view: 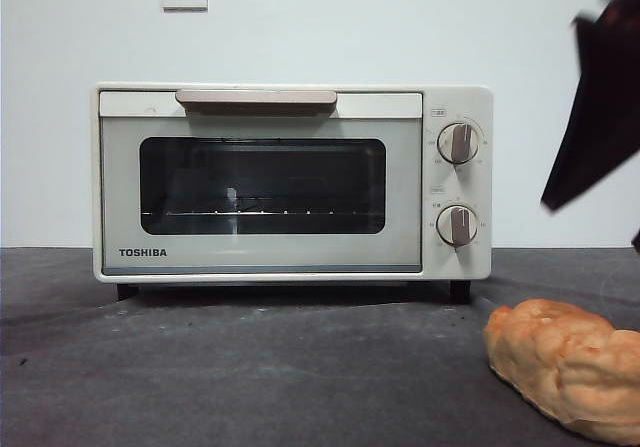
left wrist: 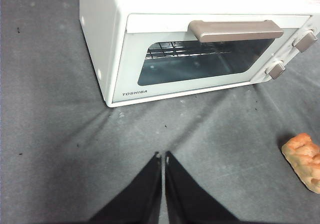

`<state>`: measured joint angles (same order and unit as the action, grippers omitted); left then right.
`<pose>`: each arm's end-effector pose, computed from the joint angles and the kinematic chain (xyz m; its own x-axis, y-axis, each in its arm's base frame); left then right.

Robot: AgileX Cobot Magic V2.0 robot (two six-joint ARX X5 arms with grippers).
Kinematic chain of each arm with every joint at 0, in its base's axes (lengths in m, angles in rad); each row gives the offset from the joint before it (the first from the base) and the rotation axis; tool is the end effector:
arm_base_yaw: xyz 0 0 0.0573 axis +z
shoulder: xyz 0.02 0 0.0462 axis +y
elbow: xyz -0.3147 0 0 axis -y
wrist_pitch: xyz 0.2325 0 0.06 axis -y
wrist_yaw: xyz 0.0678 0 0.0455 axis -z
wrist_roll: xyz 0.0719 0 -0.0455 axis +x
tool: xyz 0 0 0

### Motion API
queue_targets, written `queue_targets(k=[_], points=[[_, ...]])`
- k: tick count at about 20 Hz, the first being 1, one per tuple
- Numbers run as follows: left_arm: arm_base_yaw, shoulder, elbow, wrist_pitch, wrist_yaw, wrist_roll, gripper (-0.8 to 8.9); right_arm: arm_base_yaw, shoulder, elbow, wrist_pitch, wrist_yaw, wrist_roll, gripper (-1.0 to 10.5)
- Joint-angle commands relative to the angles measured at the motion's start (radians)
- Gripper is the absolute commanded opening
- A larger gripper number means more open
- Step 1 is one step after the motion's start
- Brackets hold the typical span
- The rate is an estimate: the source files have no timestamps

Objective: The left arm flap open the oven, the right arm pick bread and place it into oven, the left arm flap close the oven

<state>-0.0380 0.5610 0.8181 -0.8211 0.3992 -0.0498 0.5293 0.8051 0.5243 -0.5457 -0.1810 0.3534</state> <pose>0.0753 -0.0308 0.3164 0.7633 -0.4180 -0.4925 0.3362 0.9081 -0.2496 0.1107 0.0797 0.2217 0.4843 0.4919 -0.7235 -0.3450 0.8674 0.3587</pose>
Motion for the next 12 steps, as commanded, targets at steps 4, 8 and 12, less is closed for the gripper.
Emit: queue_targets(k=[4,8,12], points=[[-0.002,0.003,0.023,0.005,0.006,0.011,0.17,0.108,0.174,0.003,0.105,0.142,0.041,4.3],[-0.002,0.003,0.023,0.005,0.006,0.011,0.17,0.135,0.300,0.003,0.171,0.179,0.043,4.3],[-0.002,0.003,0.023,0.005,0.006,0.011,0.17,0.151,0.373,0.003,0.217,0.181,0.050,4.3]])
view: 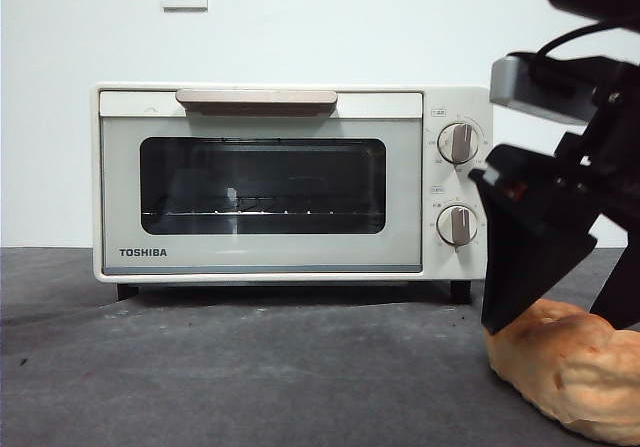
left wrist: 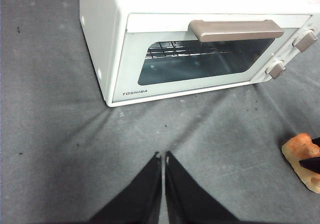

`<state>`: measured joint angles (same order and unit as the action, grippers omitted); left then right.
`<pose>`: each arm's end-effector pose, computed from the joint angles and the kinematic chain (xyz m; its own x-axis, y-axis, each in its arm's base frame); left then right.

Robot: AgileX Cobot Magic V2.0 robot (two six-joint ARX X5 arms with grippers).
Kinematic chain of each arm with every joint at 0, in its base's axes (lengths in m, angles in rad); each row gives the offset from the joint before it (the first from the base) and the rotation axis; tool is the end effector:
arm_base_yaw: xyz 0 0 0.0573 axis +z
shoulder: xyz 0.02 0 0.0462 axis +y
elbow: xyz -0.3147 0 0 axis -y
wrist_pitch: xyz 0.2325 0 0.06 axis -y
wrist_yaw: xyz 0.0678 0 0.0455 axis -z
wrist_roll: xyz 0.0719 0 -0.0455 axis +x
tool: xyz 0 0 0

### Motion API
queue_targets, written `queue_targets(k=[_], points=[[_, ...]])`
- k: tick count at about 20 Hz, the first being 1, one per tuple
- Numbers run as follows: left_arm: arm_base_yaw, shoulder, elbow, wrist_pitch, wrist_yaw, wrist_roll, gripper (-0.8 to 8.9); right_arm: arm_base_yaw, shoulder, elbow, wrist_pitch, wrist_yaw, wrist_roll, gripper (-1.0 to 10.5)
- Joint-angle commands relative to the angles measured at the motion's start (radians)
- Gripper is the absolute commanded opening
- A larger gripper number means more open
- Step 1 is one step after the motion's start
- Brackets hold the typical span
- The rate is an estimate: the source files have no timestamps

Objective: The left arm flap open the oven, the right arm pick bread and place it into oven, the left arm flap close the oven

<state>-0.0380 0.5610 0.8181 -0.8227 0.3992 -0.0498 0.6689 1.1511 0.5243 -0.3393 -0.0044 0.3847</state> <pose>0.0752 -0.0308 0.3162 0.7626 -0.4180 -0.4938 0.3358 0.9081 -0.2501 0.1525 0.1210 0.1882 0.4433 0.3560 -0.8227 -0.3344 0.9172 0.2167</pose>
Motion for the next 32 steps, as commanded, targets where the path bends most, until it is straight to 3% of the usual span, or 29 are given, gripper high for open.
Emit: queue_targets(k=[1,4,8,13,18,26,32], points=[[-0.002,0.003,0.023,0.006,0.006,0.011,0.17,0.012,0.043,0.003,0.010,0.005,0.020,4.3],[-0.002,0.003,0.023,0.006,0.006,0.011,0.17,0.012,0.076,0.003,0.012,0.006,0.024,3.8],[-0.002,0.003,0.023,0.007,0.006,0.011,0.17,0.012,0.075,0.003,0.014,0.004,0.026,1.6],[-0.007,0.008,0.023,0.035,0.006,-0.003,0.17,0.012,0.023,0.013,0.013,0.002,0.026,1.5],[-0.077,0.068,0.029,0.170,0.006,-0.084,0.17,0.012,-0.129,0.079,-0.069,0.002,0.023,1.5],[-0.277,0.417,0.195,0.372,-0.044,-0.100,0.18,0.011,-0.331,0.198,-0.181,0.005,0.015,1.5],[-0.373,0.672,0.318,0.460,-0.122,-0.063,0.18,0.011,-0.411,0.217,-0.214,0.005,0.015,1.5]])
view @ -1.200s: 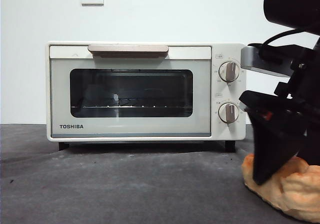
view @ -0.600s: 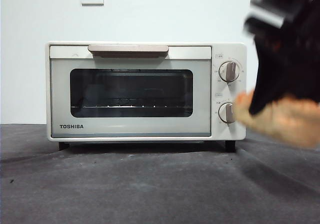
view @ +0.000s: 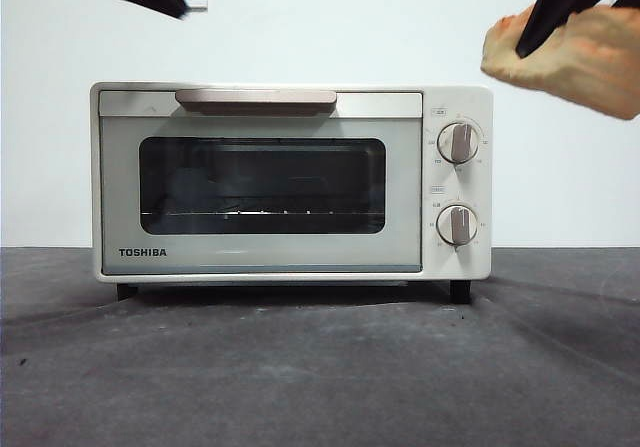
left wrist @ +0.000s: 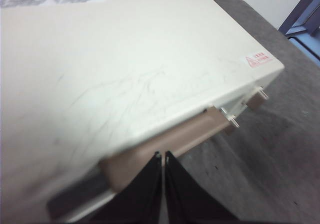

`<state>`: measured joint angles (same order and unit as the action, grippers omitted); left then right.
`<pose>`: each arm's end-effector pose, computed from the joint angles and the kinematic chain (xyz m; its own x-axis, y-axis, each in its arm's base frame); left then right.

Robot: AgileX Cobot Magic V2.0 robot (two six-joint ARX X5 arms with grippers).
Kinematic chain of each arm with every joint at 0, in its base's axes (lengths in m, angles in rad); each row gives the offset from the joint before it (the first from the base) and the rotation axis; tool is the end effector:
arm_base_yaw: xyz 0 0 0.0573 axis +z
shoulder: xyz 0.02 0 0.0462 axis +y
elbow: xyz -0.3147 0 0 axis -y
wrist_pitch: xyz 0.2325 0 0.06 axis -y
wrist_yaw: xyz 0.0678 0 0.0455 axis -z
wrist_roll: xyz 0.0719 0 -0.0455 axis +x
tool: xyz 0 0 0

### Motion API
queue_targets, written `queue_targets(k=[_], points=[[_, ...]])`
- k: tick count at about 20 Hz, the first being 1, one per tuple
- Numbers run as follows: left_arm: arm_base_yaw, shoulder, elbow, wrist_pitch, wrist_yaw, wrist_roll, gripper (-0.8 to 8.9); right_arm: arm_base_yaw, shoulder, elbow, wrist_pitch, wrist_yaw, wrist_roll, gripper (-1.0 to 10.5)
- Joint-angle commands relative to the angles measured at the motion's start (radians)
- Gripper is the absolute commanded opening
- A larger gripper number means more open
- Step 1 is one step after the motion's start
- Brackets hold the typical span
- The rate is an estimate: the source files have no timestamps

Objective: The left arm flap open the oven, the right arm pick bread and place it into oven, the left arm flap close the oven

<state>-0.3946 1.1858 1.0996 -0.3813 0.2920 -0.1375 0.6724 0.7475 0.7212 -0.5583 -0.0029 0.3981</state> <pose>0.2326 -0.1193 0.3733 0.6785 -0.5944 -0.4316 0.5427 0.8016 -0.2509 0.1092 0.0872 0.2942 0.6506 0.5217 -0.5519 -0.4085 0.8530 0.3248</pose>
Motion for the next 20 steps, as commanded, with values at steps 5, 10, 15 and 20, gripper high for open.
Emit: queue_targets(k=[5,10,15,20], points=[[-0.066,0.183,0.089,0.032,-0.073,0.071,0.18,0.008,-0.035,0.021,-0.003,0.004,0.002,1.5],[-0.088,0.240,0.089,0.045,-0.095,0.075,0.18,0.008,-0.037,0.021,-0.014,0.004,0.002,1.5],[-0.106,0.253,0.089,0.027,-0.132,0.099,0.17,0.008,-0.037,0.021,-0.021,0.004,-0.001,1.5],[-0.162,0.253,0.089,-0.123,-0.132,0.100,0.17,0.008,-0.037,0.021,-0.019,0.004,-0.006,1.5]])
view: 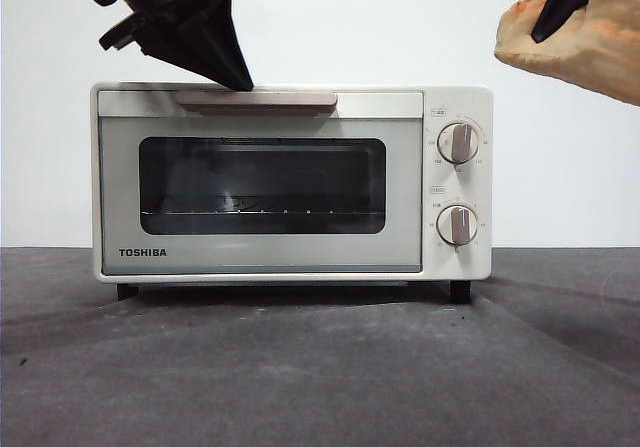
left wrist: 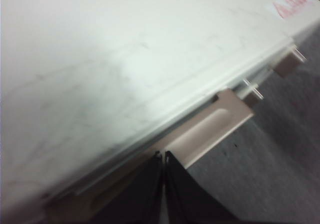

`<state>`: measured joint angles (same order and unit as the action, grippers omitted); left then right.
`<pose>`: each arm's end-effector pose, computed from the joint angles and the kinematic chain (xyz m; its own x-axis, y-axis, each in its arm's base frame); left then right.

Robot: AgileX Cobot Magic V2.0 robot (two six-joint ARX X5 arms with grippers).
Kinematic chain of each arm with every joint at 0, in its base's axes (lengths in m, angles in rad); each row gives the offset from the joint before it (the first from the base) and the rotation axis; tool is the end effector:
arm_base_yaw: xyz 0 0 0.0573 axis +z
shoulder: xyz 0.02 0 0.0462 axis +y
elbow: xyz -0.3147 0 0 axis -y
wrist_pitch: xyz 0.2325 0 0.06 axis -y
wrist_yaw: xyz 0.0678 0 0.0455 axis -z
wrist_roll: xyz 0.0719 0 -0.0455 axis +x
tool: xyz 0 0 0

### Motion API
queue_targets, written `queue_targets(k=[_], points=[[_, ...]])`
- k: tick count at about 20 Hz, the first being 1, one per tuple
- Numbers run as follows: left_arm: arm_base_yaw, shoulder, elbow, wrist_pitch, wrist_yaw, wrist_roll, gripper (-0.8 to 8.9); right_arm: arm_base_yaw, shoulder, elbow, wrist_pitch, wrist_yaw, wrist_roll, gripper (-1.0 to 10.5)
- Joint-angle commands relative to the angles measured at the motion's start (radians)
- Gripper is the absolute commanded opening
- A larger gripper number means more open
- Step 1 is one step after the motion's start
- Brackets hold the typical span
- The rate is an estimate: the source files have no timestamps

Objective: The left arm flap open the oven, the right arm pick bread and place it into oven, the left arm flap close the oven

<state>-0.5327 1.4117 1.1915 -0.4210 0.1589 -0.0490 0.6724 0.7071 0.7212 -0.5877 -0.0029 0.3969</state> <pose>0.2711 -0.1730 0.3390 0.6013 -0.5382 -0.5906 0.5847 0.8001 -0.1338 0.1014 0.0810 0.2954 0.6553 0.5254 -0.5427 -0.4121 0.8508 0.3261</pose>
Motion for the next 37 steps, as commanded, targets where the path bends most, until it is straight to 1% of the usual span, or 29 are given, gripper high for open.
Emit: queue_targets(k=[1,4,8,12,18,21,23,25,27,31,33,37], points=[[-0.035,0.027,-0.003,-0.112,0.002,0.011,0.17,0.008,0.003,0.021,0.010,0.004,-0.005,1.5],[-0.077,0.027,-0.003,-0.211,0.002,0.009,0.17,0.008,0.003,0.021,0.010,0.004,-0.006,1.6],[-0.128,0.027,-0.003,-0.321,0.002,-0.023,0.17,0.008,0.003,0.021,0.010,0.004,-0.009,1.6],[-0.169,0.027,-0.003,-0.410,0.002,-0.035,0.17,0.008,0.003,0.021,0.011,0.004,-0.012,1.6],[-0.181,0.026,-0.003,-0.424,0.002,-0.061,0.17,0.008,0.004,0.021,0.010,0.003,-0.012,1.6],[-0.177,-0.007,-0.003,-0.424,-0.047,-0.064,0.17,0.008,0.010,0.021,0.011,-0.002,-0.012,1.6],[-0.165,-0.058,-0.003,-0.424,-0.075,-0.064,0.17,0.008,0.026,0.021,0.017,-0.024,-0.011,1.6],[-0.142,-0.128,-0.006,-0.418,-0.082,-0.064,0.17,0.009,0.055,0.021,0.032,-0.052,-0.010,1.6],[-0.113,-0.212,-0.021,-0.418,-0.084,-0.068,0.17,0.016,0.094,0.021,0.063,-0.062,-0.004,1.6],[-0.053,-0.426,-0.131,-0.424,-0.084,-0.076,0.17,0.041,0.186,0.022,0.184,-0.099,0.013,1.6],[-0.028,-0.539,-0.204,-0.438,-0.084,-0.088,0.17,0.055,0.252,0.023,0.257,-0.133,0.040,1.6],[-0.020,-0.715,-0.266,-0.532,-0.084,-0.095,0.17,0.081,0.426,0.071,0.372,-0.135,0.059,1.6]])
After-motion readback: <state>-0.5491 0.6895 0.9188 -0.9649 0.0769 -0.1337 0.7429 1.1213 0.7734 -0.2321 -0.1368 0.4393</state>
